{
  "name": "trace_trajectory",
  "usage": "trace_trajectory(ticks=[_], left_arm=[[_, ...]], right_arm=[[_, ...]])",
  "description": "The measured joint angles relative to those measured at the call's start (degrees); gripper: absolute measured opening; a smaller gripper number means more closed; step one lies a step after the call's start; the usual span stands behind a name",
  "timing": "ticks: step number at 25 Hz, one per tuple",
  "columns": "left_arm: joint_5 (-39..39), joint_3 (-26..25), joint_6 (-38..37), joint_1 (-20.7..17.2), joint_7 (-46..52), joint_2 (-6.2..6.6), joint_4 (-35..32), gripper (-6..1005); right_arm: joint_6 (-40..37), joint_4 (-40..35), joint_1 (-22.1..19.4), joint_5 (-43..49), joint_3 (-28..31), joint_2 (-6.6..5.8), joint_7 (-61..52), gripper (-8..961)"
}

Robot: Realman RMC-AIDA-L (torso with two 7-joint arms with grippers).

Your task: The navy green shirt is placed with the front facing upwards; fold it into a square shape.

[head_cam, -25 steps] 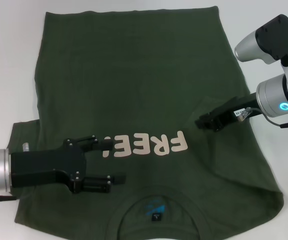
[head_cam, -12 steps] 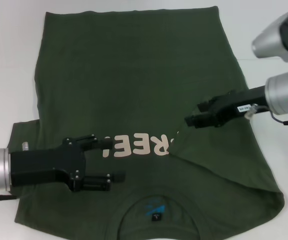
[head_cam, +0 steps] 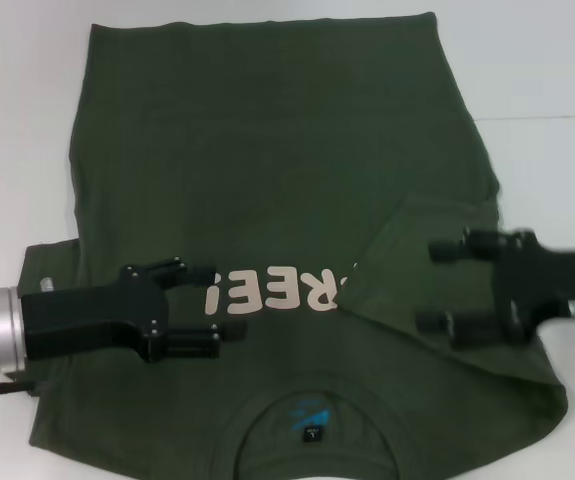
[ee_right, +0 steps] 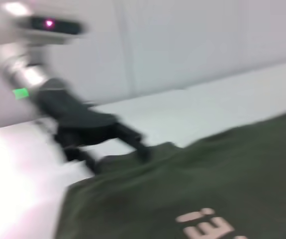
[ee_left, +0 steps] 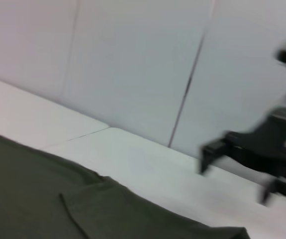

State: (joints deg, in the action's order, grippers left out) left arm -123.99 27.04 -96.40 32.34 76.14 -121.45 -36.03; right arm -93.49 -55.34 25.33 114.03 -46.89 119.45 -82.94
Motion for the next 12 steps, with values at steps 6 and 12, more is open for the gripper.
trace_trajectory(ticks=[6,12], left_arm=[[0.58,-1.89,2.38,-0.34,4.91,0.02,-0.82,935],[0.10,-2.59,4.86,-2.15,14.55,-0.10,-5.39,934]], right_arm=[[-9.49,2.27,-3.26,2.39,0.60,0.09,11.44,926],[-13.39,2.56,-4.11,3.88,1.15,0.18,13.03,920]])
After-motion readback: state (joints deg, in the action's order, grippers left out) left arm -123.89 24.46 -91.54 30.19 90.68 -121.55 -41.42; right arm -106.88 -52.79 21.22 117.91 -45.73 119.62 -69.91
